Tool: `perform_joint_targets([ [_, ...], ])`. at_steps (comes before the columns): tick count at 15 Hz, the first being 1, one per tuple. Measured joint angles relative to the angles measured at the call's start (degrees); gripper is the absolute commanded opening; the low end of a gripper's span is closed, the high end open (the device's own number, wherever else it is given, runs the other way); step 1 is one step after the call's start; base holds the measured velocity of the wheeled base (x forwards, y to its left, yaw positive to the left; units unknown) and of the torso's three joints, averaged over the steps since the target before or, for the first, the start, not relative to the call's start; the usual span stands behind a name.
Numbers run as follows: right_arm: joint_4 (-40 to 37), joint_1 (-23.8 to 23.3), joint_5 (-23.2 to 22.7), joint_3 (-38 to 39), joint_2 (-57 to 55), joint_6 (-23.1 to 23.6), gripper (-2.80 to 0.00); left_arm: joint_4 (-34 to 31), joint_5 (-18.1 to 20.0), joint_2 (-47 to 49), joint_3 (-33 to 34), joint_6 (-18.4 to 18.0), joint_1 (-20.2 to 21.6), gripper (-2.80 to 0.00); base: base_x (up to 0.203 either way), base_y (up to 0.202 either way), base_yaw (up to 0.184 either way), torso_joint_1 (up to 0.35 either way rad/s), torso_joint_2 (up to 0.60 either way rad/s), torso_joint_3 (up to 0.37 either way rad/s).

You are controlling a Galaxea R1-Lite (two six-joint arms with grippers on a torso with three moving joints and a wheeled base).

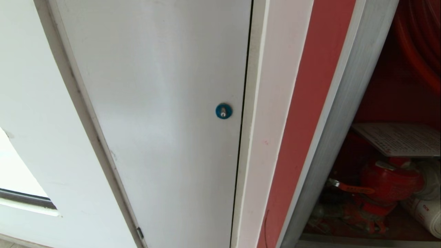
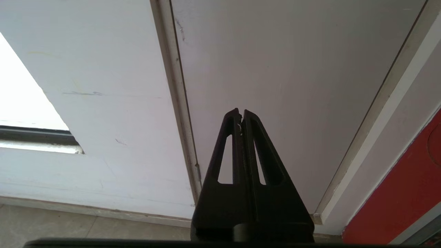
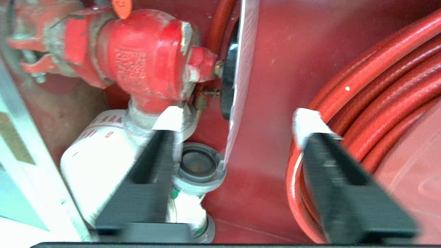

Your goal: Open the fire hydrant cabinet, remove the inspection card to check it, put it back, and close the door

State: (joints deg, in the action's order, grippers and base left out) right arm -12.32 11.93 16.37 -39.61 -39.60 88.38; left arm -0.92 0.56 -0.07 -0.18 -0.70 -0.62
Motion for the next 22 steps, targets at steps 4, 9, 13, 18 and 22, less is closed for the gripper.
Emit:
perform_joint_targets([
  [4, -0.4, 0.0, -0.1, -0.5, 2.4, -0.1, -2.80, 0.0, 0.0, 0.0, 0.0, 0.0, 0.0, -2.80, 0.000, 0.000, 0.000, 0.000, 0.00, 0.000],
  [9, -0.2, 0.0, -1.2, -1.5, 3.2, -10.5, -2.80, 0.0, 0.0, 0.0, 0.0, 0.0, 0.0, -2.80, 0.000, 0.000, 0.000, 0.000, 0.00, 0.000],
  [13, -0.8, 0.0, -3.1, -1.5, 3.1, -32.2, -2.80, 0.0, 0.0, 0.0, 0.0, 0.0, 0.0, -2.80, 0.000, 0.000, 0.000, 0.000, 0.00, 0.000],
  [18, -2.1, 0.0, -6.8, -1.5, 3.4, -62.5, -2.80, 0.0, 0.0, 0.0, 0.0, 0.0, 0.0, -2.80, 0.000, 0.000, 0.000, 0.000, 0.00, 0.000],
  [22, -1.7, -3.7, -3.6, -2.6, 6.1, -74.5, -2.80, 0.0, 0.0, 0.0, 0.0, 0.0, 0.0, -2.80, 0.000, 0.000, 0.000, 0.000, 0.00, 0.000],
])
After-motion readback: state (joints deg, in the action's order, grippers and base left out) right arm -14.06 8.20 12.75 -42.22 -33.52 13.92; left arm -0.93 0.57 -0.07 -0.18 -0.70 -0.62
